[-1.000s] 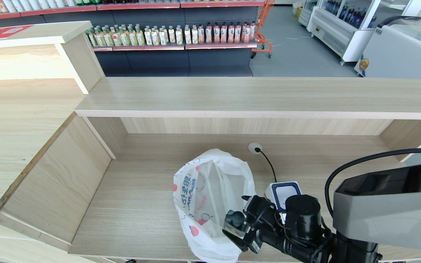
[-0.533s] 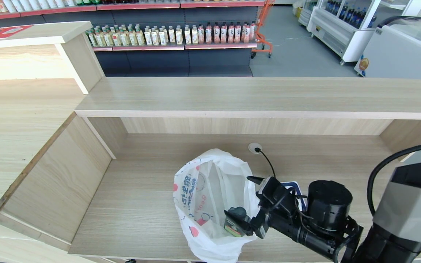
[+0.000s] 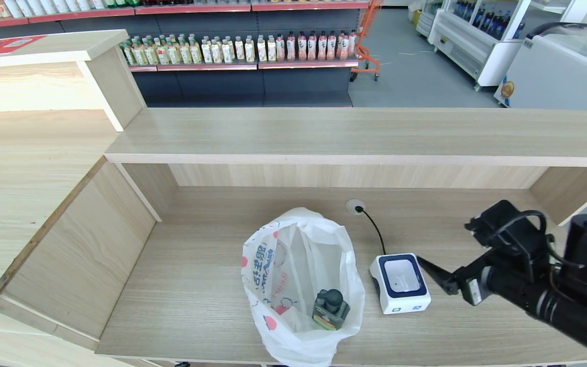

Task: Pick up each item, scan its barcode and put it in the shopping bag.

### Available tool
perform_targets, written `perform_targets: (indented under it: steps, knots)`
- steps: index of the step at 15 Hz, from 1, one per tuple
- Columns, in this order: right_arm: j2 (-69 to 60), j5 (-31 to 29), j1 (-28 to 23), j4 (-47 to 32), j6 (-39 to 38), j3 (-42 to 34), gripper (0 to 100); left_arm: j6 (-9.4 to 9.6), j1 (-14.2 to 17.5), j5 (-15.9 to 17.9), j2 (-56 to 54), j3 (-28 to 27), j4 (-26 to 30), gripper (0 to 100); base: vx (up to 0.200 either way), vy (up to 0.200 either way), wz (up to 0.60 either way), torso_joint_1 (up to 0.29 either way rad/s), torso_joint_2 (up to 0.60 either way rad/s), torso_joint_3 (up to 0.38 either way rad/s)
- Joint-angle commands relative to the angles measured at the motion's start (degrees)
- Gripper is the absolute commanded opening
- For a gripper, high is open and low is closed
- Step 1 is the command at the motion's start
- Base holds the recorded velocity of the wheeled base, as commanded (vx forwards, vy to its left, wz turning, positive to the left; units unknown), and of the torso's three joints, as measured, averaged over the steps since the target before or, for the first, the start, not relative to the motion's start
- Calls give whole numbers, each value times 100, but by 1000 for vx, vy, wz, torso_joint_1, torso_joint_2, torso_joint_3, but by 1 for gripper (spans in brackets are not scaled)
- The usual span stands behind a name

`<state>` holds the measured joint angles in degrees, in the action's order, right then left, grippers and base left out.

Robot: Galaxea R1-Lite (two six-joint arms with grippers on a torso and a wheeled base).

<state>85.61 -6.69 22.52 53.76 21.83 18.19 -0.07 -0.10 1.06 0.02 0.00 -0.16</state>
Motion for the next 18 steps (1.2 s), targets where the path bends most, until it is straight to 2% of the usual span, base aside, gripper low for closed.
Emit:
perform_targets:
  steps: [1, 3, 5, 6, 18]
  knots:
    - [-1091, -78, -1056, -437, -21, -562, 100, -1, 10, -1, -2, 0, -2, 100, 0, 0, 0, 0, 0, 0]
    - [-1240, -60, -1505, -437, -30, -958, 100, -1, 1, -1, -2, 0, -2, 100, 0, 0, 0, 0, 0, 0]
    - [-1319, 28, -1663, -437, -30, -1098, 100, -1, 1, -1, -2, 0, -2, 100, 0, 0, 0, 0, 0, 0]
    - [-1372, 186, -1918, -437, -30, -1248, 100, -1, 1, -1, -2, 0, -2, 100, 0, 0, 0, 0, 0, 0]
    - [-1469, 186, -2032, -437, -30, -1441, 100, -45, 1, -1, -2, 0, -2, 100, 0, 0, 0, 0, 0, 0]
